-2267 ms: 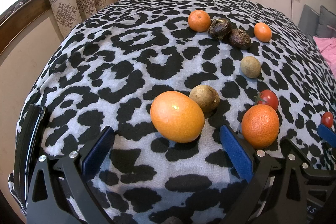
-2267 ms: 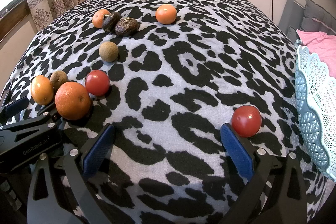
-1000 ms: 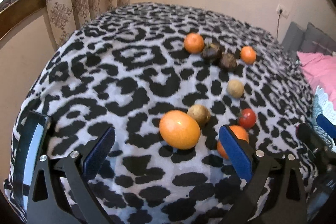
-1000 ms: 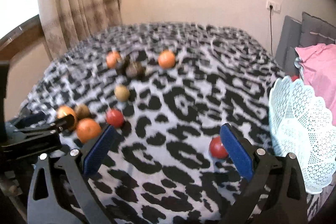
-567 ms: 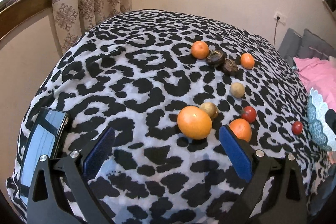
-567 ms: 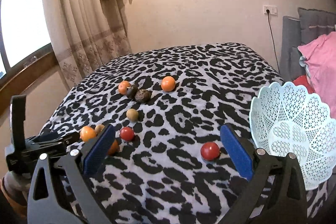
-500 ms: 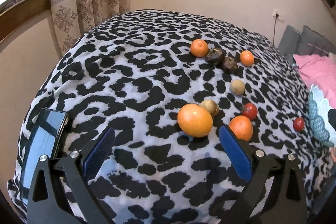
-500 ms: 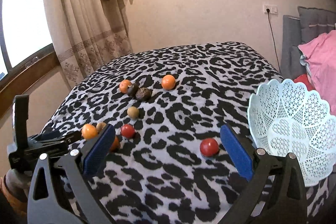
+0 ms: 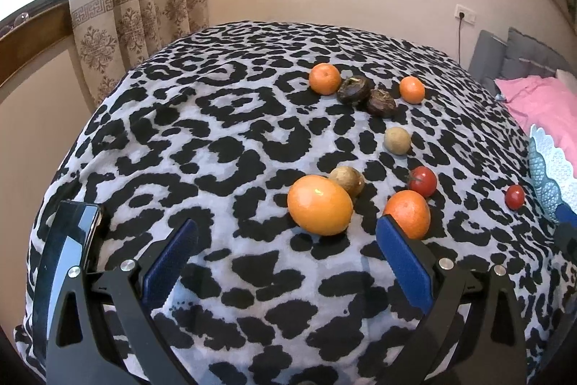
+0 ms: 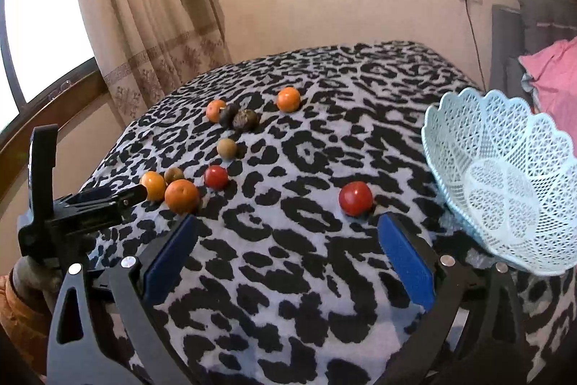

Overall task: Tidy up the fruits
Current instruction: 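Move the right gripper onto the red tomato and close on it, then grasp the large orange with the left gripper while the right gripper lifts the tomato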

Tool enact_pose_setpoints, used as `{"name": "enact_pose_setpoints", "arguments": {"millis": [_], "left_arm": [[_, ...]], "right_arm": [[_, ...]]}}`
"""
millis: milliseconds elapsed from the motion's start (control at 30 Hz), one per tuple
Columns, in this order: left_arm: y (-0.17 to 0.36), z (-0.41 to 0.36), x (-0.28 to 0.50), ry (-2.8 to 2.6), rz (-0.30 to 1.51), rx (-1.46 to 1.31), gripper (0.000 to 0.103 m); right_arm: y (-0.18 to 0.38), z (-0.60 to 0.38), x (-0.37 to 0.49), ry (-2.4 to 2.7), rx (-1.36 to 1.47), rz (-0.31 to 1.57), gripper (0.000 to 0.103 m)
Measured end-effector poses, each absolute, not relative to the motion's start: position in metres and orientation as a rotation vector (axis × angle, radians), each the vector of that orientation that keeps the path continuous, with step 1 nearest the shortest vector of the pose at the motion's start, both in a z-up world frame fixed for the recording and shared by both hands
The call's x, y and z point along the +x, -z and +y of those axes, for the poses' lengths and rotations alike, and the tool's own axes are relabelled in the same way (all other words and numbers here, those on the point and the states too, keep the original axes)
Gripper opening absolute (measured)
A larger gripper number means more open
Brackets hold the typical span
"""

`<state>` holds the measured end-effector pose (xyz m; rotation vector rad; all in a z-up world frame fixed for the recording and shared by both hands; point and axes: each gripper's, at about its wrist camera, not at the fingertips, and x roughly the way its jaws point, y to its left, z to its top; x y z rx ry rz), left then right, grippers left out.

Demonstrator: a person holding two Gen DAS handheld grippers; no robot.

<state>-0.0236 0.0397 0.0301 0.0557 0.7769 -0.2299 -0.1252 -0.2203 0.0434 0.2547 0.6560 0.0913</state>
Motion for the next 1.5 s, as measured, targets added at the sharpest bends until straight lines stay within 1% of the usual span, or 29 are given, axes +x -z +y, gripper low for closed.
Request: {"name": "enact_pose_setpoints", "arguments": {"millis": [33, 133, 167, 233, 267, 333, 433, 500, 567, 733, 767, 867, 933, 967, 1000, 1033, 1100, 1167, 1200, 1233, 1500], "left_arm": [[-0.029, 0.040, -0.023, 0.229, 0.780, 0.054, 0.098], [-0.028, 0.039, -0.022, 0.228, 0.782, 0.053, 0.098], [-0.028, 0.039, -0.022, 0.229, 0.782, 0.054, 0.098], [-0.028, 0.039, -0.022, 0.235, 0.779, 0.054, 0.098], [-0.028, 0.039, -0.022, 0.238, 0.777, 0.054, 0.098], [-0.028, 0.039, -0.021, 0.243, 0.774, 0.049, 0.098], [-0.027, 0.040, -0.020, 0.249, 0.776, 0.039, 0.098], [-0.027, 0.041, -0.019, 0.252, 0.777, 0.037, 0.098], [-0.027, 0.040, -0.018, 0.256, 0.775, 0.037, 0.098], [-0.026, 0.038, -0.016, 0.267, 0.775, 0.040, 0.098], [-0.026, 0.037, -0.015, 0.268, 0.776, 0.041, 0.098], [-0.024, 0.034, -0.010, 0.267, 0.787, 0.048, 0.098], [-0.024, 0.031, -0.007, 0.269, 0.790, 0.052, 0.098], [-0.023, 0.029, -0.005, 0.268, 0.794, 0.056, 0.094], [-0.022, 0.028, -0.003, 0.268, 0.801, 0.059, 0.086], [-0.020, 0.027, 0.000, 0.271, 0.815, 0.060, 0.081], [-0.014, 0.026, 0.005, 0.275, 0.850, 0.052, 0.065], [-0.012, 0.028, 0.007, 0.288, 0.861, 0.034, 0.059], [-0.013, 0.029, 0.006, 0.297, 0.854, 0.028, 0.050], [-0.015, 0.029, 0.003, 0.313, 0.846, 0.021, 0.046], [-0.025, 0.040, -0.007, 0.283, 0.786, -0.017, 0.045]], "right_arm": [[-0.043, -0.222, -0.122, -0.099, 0.271, 0.664, 0.097], [-0.041, -0.228, -0.109, -0.115, 0.311, 0.692, 0.081], [-0.039, -0.229, -0.103, -0.104, 0.314, 0.706, 0.078], [-0.035, -0.231, -0.093, -0.070, 0.309, 0.732, 0.075], [-0.033, -0.232, -0.087, -0.050, 0.302, 0.747, 0.071], [-0.029, -0.229, -0.077, 0.001, 0.260, 0.769, 0.067], [-0.026, -0.221, -0.068, 0.096, 0.144, 0.784, 0.067], [-0.020, -0.219, -0.062, 0.131, 0.097, 0.801, 0.062], [-0.013, -0.221, -0.055, 0.152, 0.085, 0.830, 0.057], [-0.001, -0.234, -0.049, 0.163, 0.133, 0.865, 0.051], [-0.002, -0.234, -0.048, 0.161, 0.138, 0.863, 0.046], [-0.004, -0.233, -0.049, 0.145, 0.143, 0.856, 0.041], [-0.005, -0.230, -0.049, 0.124, 0.142, 0.852, 0.033], [-0.005, -0.229, -0.049, 0.118, 0.141, 0.851, 0.032], [-0.005, -0.228, -0.049, 0.111, 0.141, 0.850, 0.032], [-0.005, -0.227, -0.050, 0.106, 0.143, 0.847, 0.032], [-0.006, -0.227, -0.050, 0.096, 0.153, 0.841, 0.032], [-0.006, -0.228, -0.051, 0.089, 0.164, 0.835, 0.032], [-0.006, -0.229, -0.052, 0.084, 0.171, 0.832, 0.031], [-0.006, -0.230, -0.053, 0.074, 0.181, 0.826, 0.029], [-0.017, -0.230, -0.062, 0.000, 0.238, 0.774, 0.029]]}}
